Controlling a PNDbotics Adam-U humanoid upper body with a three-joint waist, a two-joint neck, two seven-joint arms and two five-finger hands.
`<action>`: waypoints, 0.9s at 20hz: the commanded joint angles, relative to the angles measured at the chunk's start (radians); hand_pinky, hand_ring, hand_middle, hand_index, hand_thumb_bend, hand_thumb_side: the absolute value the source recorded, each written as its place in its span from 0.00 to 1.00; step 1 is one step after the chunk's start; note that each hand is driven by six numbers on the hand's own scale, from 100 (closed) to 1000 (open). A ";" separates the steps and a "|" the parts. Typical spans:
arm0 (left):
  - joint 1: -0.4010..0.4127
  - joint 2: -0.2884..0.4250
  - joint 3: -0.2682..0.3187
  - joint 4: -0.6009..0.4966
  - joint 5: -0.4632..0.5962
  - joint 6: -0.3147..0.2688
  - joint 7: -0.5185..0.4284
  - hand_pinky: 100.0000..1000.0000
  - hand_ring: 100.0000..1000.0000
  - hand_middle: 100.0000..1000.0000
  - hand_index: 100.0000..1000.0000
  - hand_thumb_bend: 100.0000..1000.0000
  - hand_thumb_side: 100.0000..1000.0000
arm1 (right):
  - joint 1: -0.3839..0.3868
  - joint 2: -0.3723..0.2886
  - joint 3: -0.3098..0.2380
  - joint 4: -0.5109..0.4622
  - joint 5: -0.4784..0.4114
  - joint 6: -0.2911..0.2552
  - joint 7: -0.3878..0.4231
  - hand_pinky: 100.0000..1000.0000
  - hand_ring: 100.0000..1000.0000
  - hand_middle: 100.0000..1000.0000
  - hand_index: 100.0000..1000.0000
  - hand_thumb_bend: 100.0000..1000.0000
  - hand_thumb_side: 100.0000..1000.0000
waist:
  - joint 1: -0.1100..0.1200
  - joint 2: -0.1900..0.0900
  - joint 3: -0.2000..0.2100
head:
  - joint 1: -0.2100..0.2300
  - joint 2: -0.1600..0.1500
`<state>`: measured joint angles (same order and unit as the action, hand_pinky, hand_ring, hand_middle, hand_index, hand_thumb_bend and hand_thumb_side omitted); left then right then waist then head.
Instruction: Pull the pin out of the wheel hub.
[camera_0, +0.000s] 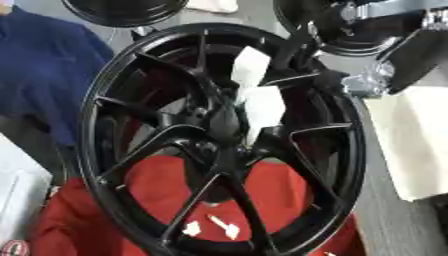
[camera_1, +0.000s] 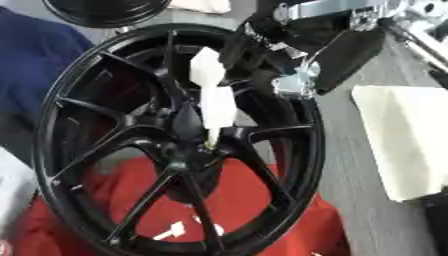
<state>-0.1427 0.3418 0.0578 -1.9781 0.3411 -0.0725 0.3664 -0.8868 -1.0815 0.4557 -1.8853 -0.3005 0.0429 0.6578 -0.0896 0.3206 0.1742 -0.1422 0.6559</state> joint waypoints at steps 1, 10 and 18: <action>-0.009 0.019 -0.001 -0.022 0.002 0.002 -0.002 0.74 0.66 0.60 0.67 0.12 0.69 | -0.001 -0.049 -0.003 -0.050 0.000 0.030 -0.067 0.79 0.92 0.81 0.85 0.00 0.27 | 0.003 -0.024 0.003 | 0.006 -0.022; -0.009 0.018 -0.003 -0.022 0.001 0.006 -0.003 0.74 0.67 0.60 0.67 0.12 0.69 | 0.009 -0.067 0.043 -0.114 0.058 0.061 -0.163 0.80 0.92 0.81 0.86 0.00 0.26 | -0.004 -0.019 0.009 | 0.040 -0.042; -0.006 0.016 -0.003 -0.022 -0.001 0.009 -0.003 0.74 0.67 0.60 0.67 0.12 0.69 | -0.003 -0.056 0.063 -0.115 0.063 0.058 -0.191 0.80 0.93 0.82 0.87 0.00 0.23 | -0.007 -0.021 0.009 | 0.054 -0.028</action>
<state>-0.1432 0.3418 0.0529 -1.9781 0.3411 -0.0668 0.3638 -0.8725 -1.1135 0.5270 -1.9856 -0.2398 0.1008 0.4731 -0.1009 0.3209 0.1841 -0.0897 0.6238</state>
